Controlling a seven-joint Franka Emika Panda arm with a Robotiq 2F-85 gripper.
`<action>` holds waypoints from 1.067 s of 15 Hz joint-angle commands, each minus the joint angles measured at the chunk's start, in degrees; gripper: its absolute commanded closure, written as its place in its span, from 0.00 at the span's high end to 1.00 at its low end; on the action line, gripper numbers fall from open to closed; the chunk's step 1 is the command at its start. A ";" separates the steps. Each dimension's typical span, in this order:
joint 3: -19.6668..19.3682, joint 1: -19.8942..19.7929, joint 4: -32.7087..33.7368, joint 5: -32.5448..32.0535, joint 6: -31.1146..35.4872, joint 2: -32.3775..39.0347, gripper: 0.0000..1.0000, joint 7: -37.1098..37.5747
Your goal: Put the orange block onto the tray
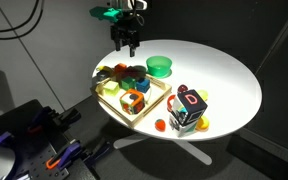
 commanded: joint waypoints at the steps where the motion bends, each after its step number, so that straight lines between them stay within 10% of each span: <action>1: 0.31 -0.09 0.07 -0.39 0.70 0.35 1.00 0.18; 16: 1.65 1.02 3.59 -0.92 1.51 5.69 1.00 -1.12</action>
